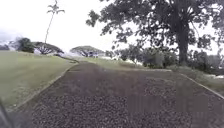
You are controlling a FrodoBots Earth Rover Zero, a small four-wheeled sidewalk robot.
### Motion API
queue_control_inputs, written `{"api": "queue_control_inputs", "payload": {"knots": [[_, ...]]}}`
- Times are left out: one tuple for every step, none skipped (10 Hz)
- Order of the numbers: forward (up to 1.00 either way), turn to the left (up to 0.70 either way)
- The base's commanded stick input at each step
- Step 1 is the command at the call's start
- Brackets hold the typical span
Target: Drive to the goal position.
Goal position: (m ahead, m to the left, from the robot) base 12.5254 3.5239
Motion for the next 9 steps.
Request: {"api": "queue_control_inputs", "payload": {"knots": [[0.7,0.0],[0.7,0.0],[0.7,0.0],[0.7,0.0],[0.7,0.0],[0.7,0.0],[0.7,0.0],[0.7,0.0],[0.7,0.02]]}}
